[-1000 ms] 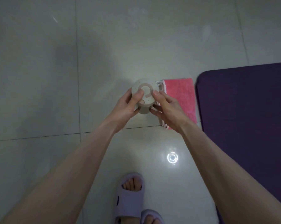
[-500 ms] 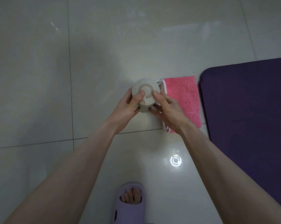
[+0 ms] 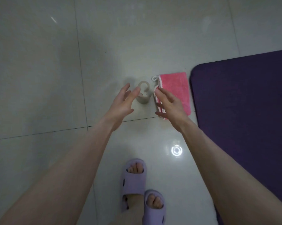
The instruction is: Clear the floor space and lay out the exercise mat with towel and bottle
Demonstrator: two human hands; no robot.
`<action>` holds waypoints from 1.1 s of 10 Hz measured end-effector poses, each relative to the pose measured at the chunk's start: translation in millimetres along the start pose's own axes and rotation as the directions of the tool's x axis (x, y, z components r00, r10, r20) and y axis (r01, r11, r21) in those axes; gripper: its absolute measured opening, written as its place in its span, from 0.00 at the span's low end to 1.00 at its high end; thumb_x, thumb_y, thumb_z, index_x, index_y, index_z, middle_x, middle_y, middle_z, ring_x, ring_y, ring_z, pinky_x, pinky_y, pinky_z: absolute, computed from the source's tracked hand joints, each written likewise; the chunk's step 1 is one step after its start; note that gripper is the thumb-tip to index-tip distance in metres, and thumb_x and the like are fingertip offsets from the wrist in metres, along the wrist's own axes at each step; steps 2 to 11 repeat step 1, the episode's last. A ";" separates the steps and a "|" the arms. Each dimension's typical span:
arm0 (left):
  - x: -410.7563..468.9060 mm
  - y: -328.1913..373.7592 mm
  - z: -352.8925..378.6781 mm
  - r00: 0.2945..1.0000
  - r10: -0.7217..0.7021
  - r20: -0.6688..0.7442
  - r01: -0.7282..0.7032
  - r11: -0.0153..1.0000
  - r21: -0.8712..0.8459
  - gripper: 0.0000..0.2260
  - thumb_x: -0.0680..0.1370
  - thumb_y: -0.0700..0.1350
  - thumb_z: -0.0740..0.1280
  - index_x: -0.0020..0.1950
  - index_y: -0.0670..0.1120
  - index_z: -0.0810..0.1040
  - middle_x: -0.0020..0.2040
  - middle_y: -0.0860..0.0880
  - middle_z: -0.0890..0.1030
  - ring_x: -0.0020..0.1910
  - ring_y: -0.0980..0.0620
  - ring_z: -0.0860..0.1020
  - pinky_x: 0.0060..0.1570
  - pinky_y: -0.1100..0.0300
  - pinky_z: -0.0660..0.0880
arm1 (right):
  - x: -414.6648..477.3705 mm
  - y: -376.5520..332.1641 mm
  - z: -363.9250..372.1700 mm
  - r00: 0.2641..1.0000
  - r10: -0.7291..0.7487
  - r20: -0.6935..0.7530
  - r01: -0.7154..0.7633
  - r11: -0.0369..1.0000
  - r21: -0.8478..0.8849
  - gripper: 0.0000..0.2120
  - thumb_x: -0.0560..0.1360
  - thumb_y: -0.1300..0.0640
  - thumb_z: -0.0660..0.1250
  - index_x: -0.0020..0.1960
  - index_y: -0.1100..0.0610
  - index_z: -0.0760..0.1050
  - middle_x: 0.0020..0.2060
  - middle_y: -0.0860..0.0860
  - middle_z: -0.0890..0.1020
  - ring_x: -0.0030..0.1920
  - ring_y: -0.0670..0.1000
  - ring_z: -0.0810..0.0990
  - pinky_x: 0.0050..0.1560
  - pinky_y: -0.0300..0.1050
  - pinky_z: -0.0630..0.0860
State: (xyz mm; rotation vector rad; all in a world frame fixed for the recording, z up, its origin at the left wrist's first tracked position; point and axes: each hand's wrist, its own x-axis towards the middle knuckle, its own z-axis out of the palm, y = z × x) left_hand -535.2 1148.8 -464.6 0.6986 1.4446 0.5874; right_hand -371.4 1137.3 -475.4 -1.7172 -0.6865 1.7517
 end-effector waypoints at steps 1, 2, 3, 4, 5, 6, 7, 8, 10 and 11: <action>-36.6 16.9 1.5 1.000 -0.001 -0.011 0.001 1.000 0.030 0.30 0.77 0.57 0.63 0.76 0.52 0.57 0.61 0.57 0.70 0.68 0.52 0.67 0.64 0.49 0.69 | -37.5 -13.8 -5.3 1.000 0.009 -0.027 -0.009 1.000 0.001 0.30 0.75 0.42 0.66 0.74 0.51 0.65 0.68 0.49 0.72 0.64 0.54 0.74 0.59 0.52 0.78; -36.6 16.9 1.5 1.000 -0.001 -0.011 0.001 1.000 0.030 0.30 0.77 0.57 0.63 0.76 0.52 0.57 0.61 0.57 0.70 0.68 0.52 0.67 0.64 0.49 0.69 | -37.5 -13.8 -5.3 1.000 0.009 -0.027 -0.009 1.000 0.001 0.30 0.75 0.42 0.66 0.74 0.51 0.65 0.68 0.49 0.72 0.64 0.54 0.74 0.59 0.52 0.78; -36.6 16.9 1.5 1.000 -0.001 -0.011 0.001 1.000 0.030 0.30 0.77 0.57 0.63 0.76 0.52 0.57 0.61 0.57 0.70 0.68 0.52 0.67 0.64 0.49 0.69 | -37.5 -13.8 -5.3 1.000 0.009 -0.027 -0.009 1.000 0.001 0.30 0.75 0.42 0.66 0.74 0.51 0.65 0.68 0.49 0.72 0.64 0.54 0.74 0.59 0.52 0.78; -36.6 16.9 1.5 1.000 -0.001 -0.011 0.001 1.000 0.030 0.30 0.77 0.57 0.63 0.76 0.52 0.57 0.61 0.57 0.70 0.68 0.52 0.67 0.64 0.49 0.69 | -37.5 -13.8 -5.3 1.000 0.009 -0.027 -0.009 1.000 0.001 0.30 0.75 0.42 0.66 0.74 0.51 0.65 0.68 0.49 0.72 0.64 0.54 0.74 0.59 0.52 0.78; -36.6 16.9 1.5 1.000 -0.001 -0.011 0.001 1.000 0.030 0.30 0.77 0.57 0.63 0.76 0.52 0.57 0.61 0.57 0.70 0.68 0.52 0.67 0.64 0.49 0.69 | -37.5 -13.8 -5.3 1.000 0.009 -0.027 -0.009 1.000 0.001 0.30 0.75 0.42 0.66 0.74 0.51 0.65 0.68 0.49 0.72 0.64 0.54 0.74 0.59 0.52 0.78; -36.6 16.9 1.5 1.000 -0.001 -0.011 0.001 1.000 0.030 0.30 0.77 0.57 0.63 0.76 0.52 0.57 0.61 0.57 0.70 0.68 0.52 0.67 0.64 0.49 0.69 | -37.5 -13.8 -5.3 1.000 0.009 -0.027 -0.009 1.000 0.001 0.30 0.75 0.42 0.66 0.74 0.51 0.65 0.68 0.49 0.72 0.64 0.54 0.74 0.59 0.52 0.78; -36.6 16.9 1.5 1.000 -0.001 -0.011 0.001 1.000 0.030 0.30 0.77 0.57 0.63 0.76 0.52 0.57 0.61 0.57 0.70 0.68 0.52 0.67 0.64 0.49 0.69 | -37.5 -13.8 -5.3 1.000 0.009 -0.027 -0.009 1.000 0.001 0.30 0.75 0.42 0.66 0.74 0.51 0.65 0.68 0.49 0.72 0.64 0.54 0.74 0.59 0.52 0.78; -36.6 16.9 1.5 1.000 -0.001 -0.011 0.001 1.000 0.030 0.30 0.77 0.57 0.63 0.76 0.52 0.57 0.61 0.57 0.70 0.68 0.52 0.67 0.64 0.49 0.69 | -37.5 -13.8 -5.3 1.000 0.009 -0.027 -0.009 1.000 0.001 0.30 0.75 0.42 0.66 0.74 0.51 0.65 0.68 0.49 0.72 0.64 0.54 0.74 0.59 0.52 0.78; -36.6 16.9 1.5 1.000 -0.001 -0.011 0.001 1.000 0.030 0.30 0.77 0.57 0.63 0.76 0.52 0.57 0.61 0.57 0.70 0.68 0.52 0.67 0.64 0.49 0.69 | -37.5 -13.8 -5.3 1.000 0.009 -0.027 -0.009 1.000 0.001 0.30 0.75 0.42 0.66 0.74 0.51 0.65 0.68 0.49 0.72 0.64 0.54 0.74 0.59 0.52 0.78; -36.6 16.9 1.5 1.000 -0.001 -0.011 0.001 1.000 0.030 0.30 0.77 0.57 0.63 0.76 0.52 0.57 0.61 0.57 0.70 0.68 0.52 0.67 0.64 0.49 0.69 | -37.5 -13.8 -5.3 1.000 0.009 -0.027 -0.009 1.000 0.001 0.30 0.75 0.42 0.66 0.74 0.51 0.65 0.68 0.49 0.72 0.64 0.54 0.74 0.59 0.52 0.78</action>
